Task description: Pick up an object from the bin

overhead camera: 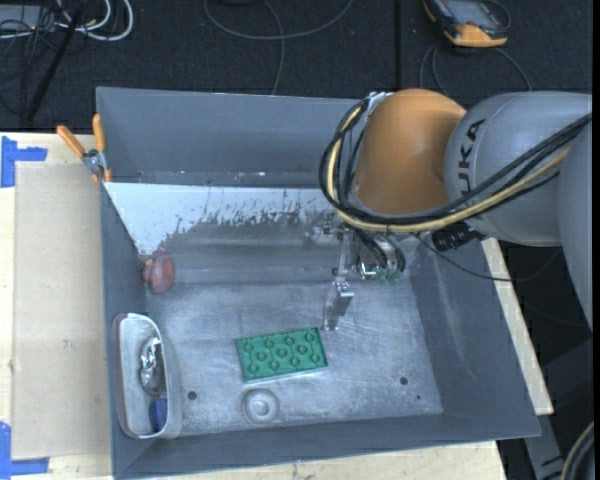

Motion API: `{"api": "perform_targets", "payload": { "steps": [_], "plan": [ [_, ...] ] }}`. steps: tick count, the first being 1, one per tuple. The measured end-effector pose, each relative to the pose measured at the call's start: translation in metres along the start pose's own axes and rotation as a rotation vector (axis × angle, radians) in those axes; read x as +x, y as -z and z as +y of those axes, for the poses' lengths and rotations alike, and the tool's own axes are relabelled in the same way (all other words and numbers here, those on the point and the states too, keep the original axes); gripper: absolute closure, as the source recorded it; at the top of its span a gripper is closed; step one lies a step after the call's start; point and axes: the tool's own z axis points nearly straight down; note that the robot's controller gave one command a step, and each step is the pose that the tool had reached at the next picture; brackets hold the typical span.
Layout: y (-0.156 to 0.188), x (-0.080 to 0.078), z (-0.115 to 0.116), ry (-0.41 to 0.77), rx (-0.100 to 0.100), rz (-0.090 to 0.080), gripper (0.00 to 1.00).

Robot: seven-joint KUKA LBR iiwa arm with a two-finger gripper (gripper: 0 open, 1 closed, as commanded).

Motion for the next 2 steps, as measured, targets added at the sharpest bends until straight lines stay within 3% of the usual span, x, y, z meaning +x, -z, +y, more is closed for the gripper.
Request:
{"api": "perform_targets", "payload": {
  "steps": [1,2],
  "plan": [
    [-0.0739,0.1114,0.009,0.216,0.001,-0.002,0.0],
    [-0.0717,0.1087,0.0087,0.213,0.001,-0.009,1.0]
  ]
}}
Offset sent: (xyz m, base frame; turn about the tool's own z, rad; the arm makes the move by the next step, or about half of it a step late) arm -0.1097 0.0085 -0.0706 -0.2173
